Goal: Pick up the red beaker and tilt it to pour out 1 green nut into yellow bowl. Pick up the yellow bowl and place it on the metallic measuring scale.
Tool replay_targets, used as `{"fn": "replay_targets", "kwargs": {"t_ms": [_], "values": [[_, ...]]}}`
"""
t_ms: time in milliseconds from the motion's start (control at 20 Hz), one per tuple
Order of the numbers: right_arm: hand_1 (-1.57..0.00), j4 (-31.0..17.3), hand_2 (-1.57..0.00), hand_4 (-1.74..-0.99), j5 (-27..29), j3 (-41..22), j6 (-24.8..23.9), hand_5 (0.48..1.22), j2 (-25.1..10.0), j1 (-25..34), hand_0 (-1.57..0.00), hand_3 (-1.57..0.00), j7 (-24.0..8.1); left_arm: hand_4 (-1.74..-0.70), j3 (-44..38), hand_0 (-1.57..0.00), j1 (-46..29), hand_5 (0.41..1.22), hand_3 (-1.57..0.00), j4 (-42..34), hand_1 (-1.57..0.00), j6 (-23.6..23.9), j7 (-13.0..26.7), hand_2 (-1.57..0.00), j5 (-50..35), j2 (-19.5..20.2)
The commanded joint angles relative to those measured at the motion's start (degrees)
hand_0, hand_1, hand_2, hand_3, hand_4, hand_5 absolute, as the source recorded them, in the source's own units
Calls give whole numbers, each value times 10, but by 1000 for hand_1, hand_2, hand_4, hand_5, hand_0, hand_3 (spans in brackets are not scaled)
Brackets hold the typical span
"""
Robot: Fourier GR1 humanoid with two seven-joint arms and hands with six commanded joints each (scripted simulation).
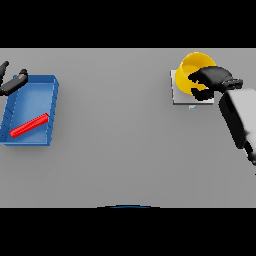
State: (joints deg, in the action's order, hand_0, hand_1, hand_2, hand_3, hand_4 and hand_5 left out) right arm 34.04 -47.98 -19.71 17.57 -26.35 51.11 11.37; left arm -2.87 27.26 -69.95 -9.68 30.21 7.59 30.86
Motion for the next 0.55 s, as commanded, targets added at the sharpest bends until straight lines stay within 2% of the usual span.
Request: {"fn": "replay_targets", "kwargs": {"t_ms": [0, 100, 200, 400, 500], "values": [[-556, -3, -470, -1496, 4, 3, 5, 890, 0, 0, -605, -391, 5, -840, -2, 1, 1, 764, 1, -2, 1, -1, -4, 1, -3, 0], [-380, -10, -300, -1476, 1, 2, 4, 847, -2, 4, -387, -258, 6, -831, 4, 1, 1, 754, 1, -4, 1, -3, 1, 1, 1, 0], [-243, 4, -192, -1448, -1, -5, 6, 824, -6, -7, -247, -164, 12, -834, 4, 1, 0, 750, 1, 1, 1, 3, -3, 1, 4, -4], [-99, 0, -78, -1401, -11, -13, 20, 798, -7, -1, -101, -67, -9, -834, 6, 1, -3, 759, 1, -8, 1, 5, 7, 1, 6, -3], [-63, -3, -50, -1390, -9, -11, 21, 779, -4, -2, -64, -42, -7, -833, 7, 1, -3, 760, 1, -11, 1, 5, 2, 1, 4, -5]]}}
